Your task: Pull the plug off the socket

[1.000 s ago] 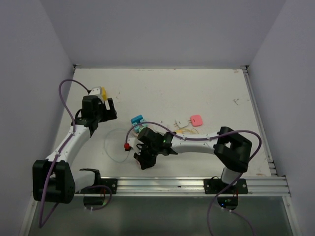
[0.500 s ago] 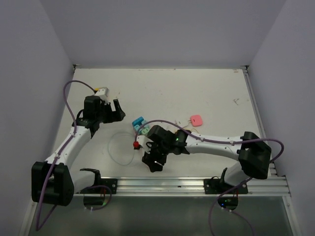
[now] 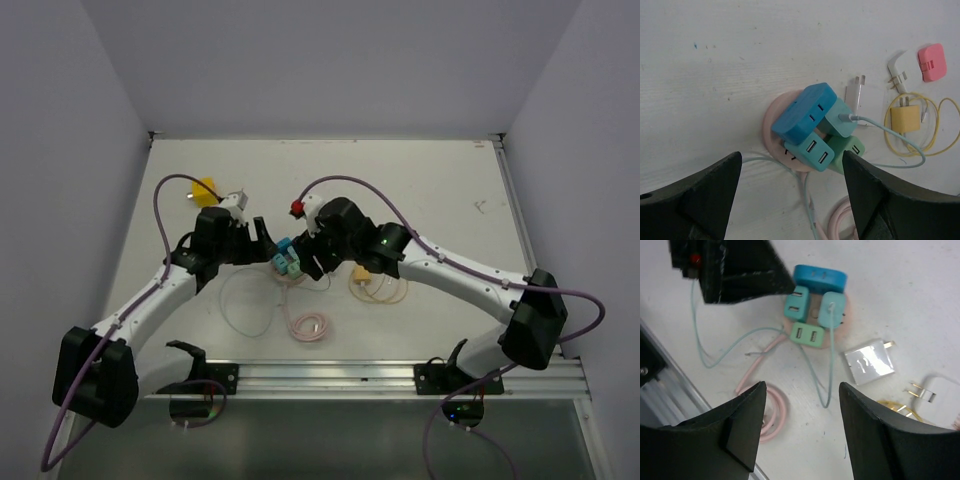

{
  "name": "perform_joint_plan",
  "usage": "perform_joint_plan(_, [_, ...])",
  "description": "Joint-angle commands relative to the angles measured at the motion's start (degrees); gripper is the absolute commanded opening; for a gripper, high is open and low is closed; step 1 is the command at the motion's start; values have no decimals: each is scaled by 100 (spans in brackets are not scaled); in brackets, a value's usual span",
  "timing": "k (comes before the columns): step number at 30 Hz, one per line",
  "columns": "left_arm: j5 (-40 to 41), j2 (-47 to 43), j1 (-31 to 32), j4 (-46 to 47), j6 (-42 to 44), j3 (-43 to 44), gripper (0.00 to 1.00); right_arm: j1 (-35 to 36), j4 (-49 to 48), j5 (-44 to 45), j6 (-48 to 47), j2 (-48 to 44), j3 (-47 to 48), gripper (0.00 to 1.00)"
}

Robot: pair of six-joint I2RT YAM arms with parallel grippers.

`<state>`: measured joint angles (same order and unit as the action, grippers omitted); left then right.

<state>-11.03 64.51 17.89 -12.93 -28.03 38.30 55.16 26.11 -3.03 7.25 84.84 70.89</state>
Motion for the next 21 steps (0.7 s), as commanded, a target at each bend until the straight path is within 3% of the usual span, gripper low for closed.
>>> perform_joint_plan(1, [276, 211, 179, 326, -299, 1, 84, -119, 8, 926, 461, 94, 381, 64])
perform_joint_plan(9, [426, 615, 478, 370, -343, 107, 79, -224, 131, 1401, 708, 963, 1172, 64])
perform_joint_plan(21, [417, 809, 584, 388, -387, -16, 71, -453, 140, 857, 1077, 2274, 1919, 56])
